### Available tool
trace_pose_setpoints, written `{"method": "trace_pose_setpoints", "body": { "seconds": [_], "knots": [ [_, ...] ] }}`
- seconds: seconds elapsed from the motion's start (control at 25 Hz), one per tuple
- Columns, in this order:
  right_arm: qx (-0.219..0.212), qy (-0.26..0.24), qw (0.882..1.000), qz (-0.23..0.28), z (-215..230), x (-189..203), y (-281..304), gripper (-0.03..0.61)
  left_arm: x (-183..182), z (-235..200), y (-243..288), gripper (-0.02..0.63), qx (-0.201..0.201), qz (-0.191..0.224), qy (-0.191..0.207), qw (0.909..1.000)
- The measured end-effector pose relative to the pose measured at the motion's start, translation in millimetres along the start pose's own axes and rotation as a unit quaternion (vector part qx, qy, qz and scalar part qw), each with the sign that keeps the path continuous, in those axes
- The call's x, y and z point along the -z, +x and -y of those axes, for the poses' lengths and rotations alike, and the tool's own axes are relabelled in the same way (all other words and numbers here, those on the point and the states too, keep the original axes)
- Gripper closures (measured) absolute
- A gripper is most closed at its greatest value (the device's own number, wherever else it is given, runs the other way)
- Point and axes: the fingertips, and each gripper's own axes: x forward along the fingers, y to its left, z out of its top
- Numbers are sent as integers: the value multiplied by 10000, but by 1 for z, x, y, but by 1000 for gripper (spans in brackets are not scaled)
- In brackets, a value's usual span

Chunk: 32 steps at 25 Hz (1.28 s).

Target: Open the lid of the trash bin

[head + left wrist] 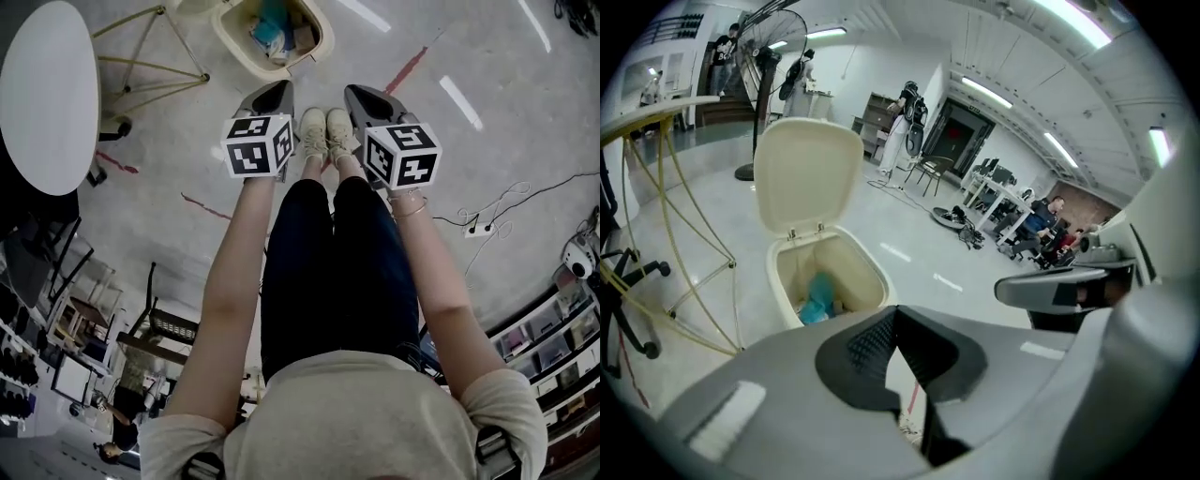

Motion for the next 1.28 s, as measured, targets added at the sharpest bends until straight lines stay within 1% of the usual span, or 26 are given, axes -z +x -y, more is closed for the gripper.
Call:
{"method": "trace_pose_setpoints", "body": {
  "seconds": [0.12, 0.28, 0.64, 0.72, 0.88, 1.0, 1.12, 1.2, 1.28],
  "knots": [
    [-13, -201, 9998, 83, -8, -18, -18, 571, -13, 17, -22, 604, 140, 128, 126, 9997],
    [-27, -502, 9987, 87, -33, -33, -48, 571, -24, 37, -60, 604, 305, 210, 235, 9990],
    [-226, -854, 9950, 475, -86, -80, -115, 571, -73, 87, -137, 604, 604, 716, 531, 9942],
    [-230, -942, 9937, 565, -96, -93, -125, 571, -87, 93, -152, 604, 705, 850, 495, 9927],
    [-279, -1024, 9917, 723, -115, -117, -143, 571, -118, 104, -182, 604, 861, 1273, 306, 9877],
    [-323, -1222, 9875, 937, -130, -139, -159, 571, -135, 112, -201, 604, 820, 1525, 358, 9843],
    [-444, -1522, 9805, 1163, -149, -157, -178, 571, -149, 121, -222, 604, 835, 1812, 349, 9793],
    [-537, -1698, 9756, 1288, -161, -166, -190, 571, -157, 128, -235, 604, 866, 2001, 337, 9754],
    [-607, -1778, 9718, 1425, -169, -171, -200, 571, -160, 135, -246, 604, 840, 2126, 437, 9725]
  ]
}}
